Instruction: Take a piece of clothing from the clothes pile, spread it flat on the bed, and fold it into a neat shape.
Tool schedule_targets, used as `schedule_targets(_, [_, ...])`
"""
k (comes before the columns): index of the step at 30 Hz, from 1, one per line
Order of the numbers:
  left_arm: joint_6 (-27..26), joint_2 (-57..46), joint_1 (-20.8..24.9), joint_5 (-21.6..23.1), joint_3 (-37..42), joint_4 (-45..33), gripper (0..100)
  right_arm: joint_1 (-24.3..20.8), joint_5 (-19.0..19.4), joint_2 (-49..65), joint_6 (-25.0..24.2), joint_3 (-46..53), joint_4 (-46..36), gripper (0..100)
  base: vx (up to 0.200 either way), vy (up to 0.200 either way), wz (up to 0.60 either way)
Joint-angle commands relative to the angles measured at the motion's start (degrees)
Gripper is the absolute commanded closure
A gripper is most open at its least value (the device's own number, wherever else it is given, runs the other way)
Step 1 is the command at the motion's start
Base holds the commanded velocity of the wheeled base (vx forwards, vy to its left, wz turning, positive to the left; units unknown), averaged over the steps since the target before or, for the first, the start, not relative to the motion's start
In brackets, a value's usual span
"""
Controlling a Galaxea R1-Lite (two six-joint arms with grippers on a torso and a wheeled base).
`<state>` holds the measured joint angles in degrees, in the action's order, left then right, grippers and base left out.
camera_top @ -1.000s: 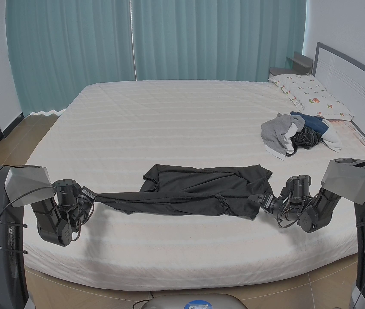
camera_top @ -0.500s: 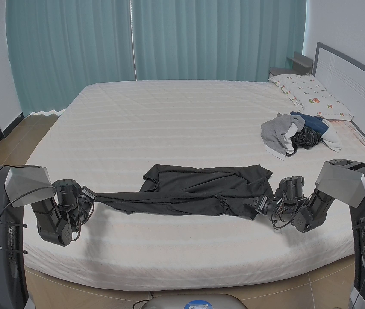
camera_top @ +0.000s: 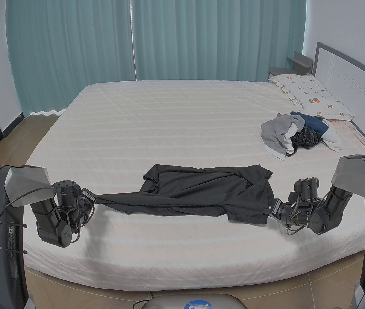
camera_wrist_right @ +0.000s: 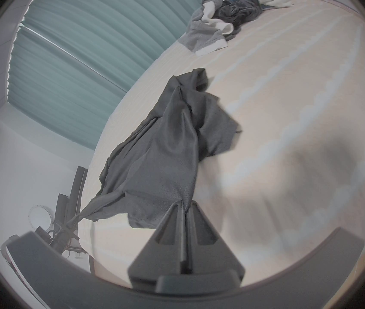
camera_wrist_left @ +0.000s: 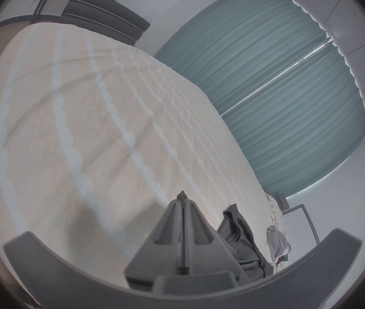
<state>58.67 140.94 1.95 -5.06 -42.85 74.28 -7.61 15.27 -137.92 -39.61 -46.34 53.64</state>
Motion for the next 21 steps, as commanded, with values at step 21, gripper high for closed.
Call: schedule_targets(21, [-16.7,-7.3,11.0,6.6,21.5,-1.0,100,14.1,2.3,19.2,13.4,25.9,-6.5,100,0.0,0.0,0.0])
